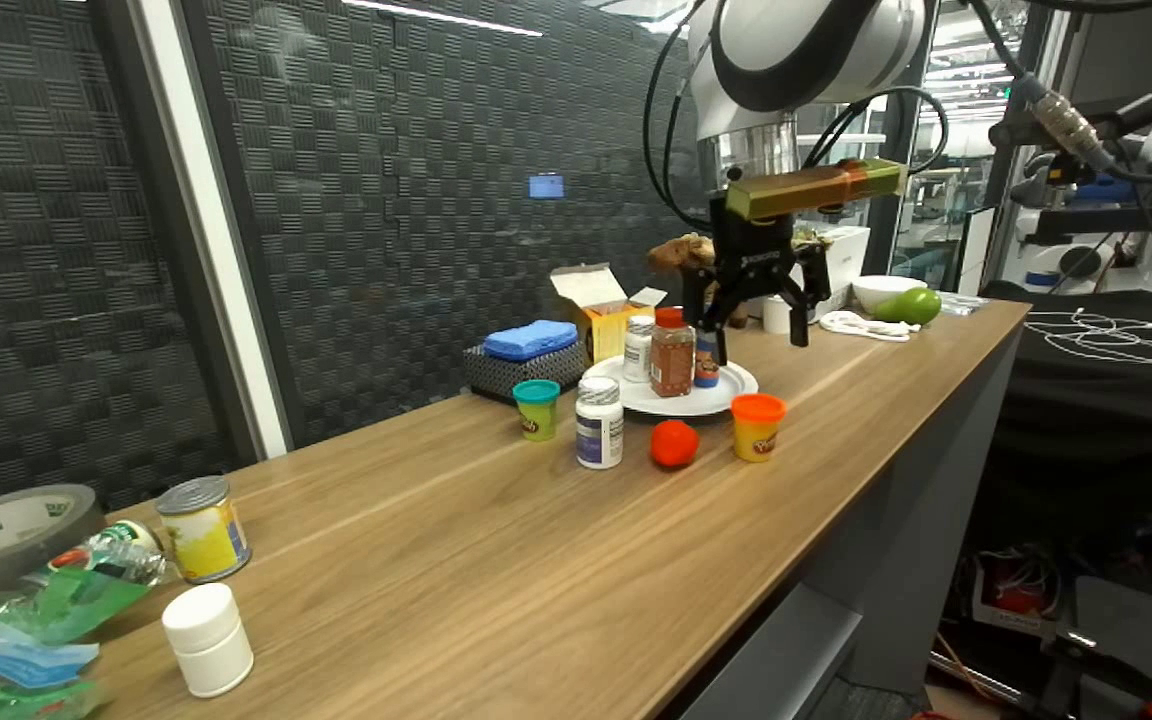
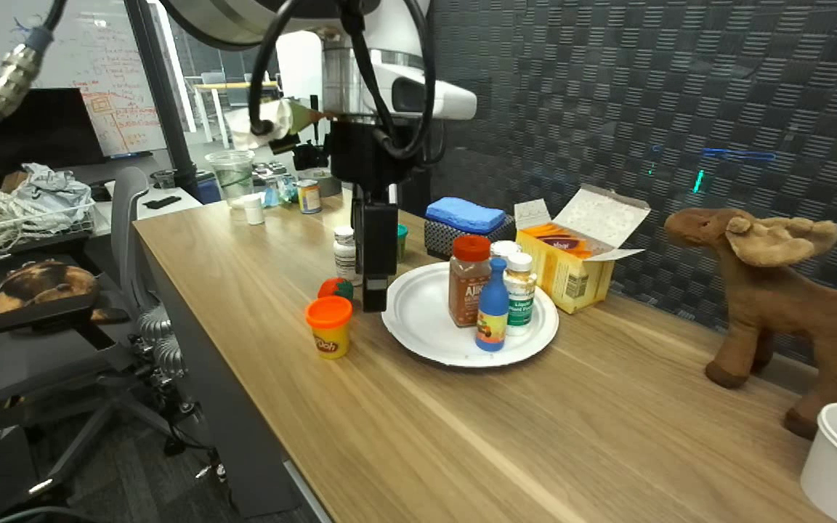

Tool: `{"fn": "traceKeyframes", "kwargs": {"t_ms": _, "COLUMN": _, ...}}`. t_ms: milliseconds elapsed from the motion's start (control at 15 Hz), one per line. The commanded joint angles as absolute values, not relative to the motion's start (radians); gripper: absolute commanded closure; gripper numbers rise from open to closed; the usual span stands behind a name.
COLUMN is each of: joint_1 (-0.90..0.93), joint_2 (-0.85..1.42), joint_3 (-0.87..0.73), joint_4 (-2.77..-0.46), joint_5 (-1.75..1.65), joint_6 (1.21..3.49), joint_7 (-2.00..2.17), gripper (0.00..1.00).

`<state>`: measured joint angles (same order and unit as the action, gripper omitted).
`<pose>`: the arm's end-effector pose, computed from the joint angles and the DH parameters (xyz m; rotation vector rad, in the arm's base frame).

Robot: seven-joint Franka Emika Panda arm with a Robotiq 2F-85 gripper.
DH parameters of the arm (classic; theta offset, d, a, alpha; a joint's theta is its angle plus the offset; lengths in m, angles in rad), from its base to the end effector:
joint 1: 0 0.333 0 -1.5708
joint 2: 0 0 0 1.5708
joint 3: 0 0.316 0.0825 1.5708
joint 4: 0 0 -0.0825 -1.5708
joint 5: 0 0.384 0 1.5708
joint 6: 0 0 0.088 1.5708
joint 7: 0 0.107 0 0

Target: Place the bottles and orange toy on the white plate

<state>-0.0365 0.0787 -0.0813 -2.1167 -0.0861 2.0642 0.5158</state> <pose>0.5359 -0.0676 0.3666 2.9029 -0.8789 -0.1713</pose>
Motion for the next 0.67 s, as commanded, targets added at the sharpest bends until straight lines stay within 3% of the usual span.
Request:
{"fn": "traceKeyframes", "kwargs": {"t_ms": 0, "joint_1": -0.037, "joint_2": 0.048, "joint_3": -0.072, "joint_4": -2.152, "joint_5": -0.032, "joint_6": 2.083, "joint_7": 0.500, "gripper": 0.00}}
{"fn": "traceKeyframes", "kwargs": {"t_ms": 600, "joint_1": -0.037, "joint_2": 0.066, "joint_3": -0.062, "joint_4": -2.175, "joint_5": 0.085, "joint_6": 2.059, "joint_7": 0.397, "gripper": 0.00}}
